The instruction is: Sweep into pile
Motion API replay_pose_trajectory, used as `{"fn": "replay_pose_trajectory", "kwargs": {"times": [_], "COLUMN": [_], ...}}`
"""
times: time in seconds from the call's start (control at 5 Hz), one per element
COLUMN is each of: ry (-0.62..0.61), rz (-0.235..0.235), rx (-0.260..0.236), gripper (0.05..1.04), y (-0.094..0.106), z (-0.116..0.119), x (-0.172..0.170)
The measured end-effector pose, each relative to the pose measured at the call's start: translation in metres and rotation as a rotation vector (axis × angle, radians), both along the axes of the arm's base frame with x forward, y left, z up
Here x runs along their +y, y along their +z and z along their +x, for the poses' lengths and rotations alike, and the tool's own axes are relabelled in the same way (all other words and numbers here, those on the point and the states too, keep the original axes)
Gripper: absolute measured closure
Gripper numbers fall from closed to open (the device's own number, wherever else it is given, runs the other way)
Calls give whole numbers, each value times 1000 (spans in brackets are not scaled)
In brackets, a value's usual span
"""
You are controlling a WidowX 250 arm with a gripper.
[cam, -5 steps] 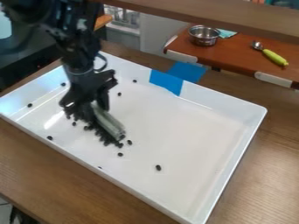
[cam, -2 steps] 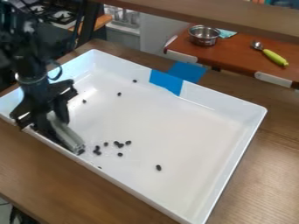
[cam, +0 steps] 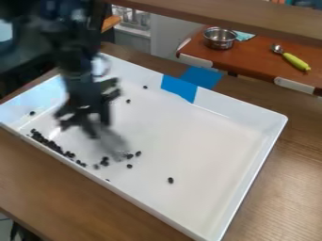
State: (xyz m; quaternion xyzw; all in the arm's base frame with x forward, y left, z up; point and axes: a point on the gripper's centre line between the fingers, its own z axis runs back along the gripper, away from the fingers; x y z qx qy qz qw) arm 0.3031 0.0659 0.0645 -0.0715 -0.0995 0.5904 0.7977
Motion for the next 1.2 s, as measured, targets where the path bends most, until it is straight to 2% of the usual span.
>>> {"fn": "replay_pose_trajectory", "kwargs": {"times": [0.2,0.4,0.6,0.8,1.0,1.2], "ry": [-15,-98,-210,-364,-445,-468], "rz": [-32,-44,-13,-3,20,32], "rx": [-47,-62,-73,-61,-58,-46], "gripper": [718,718,718,718,718,718], "y": [21,24,17,8,3,-7], "z": [24,36,40,39,40,41], "x": [-34,-75,-101,-118,-119,-118]}}
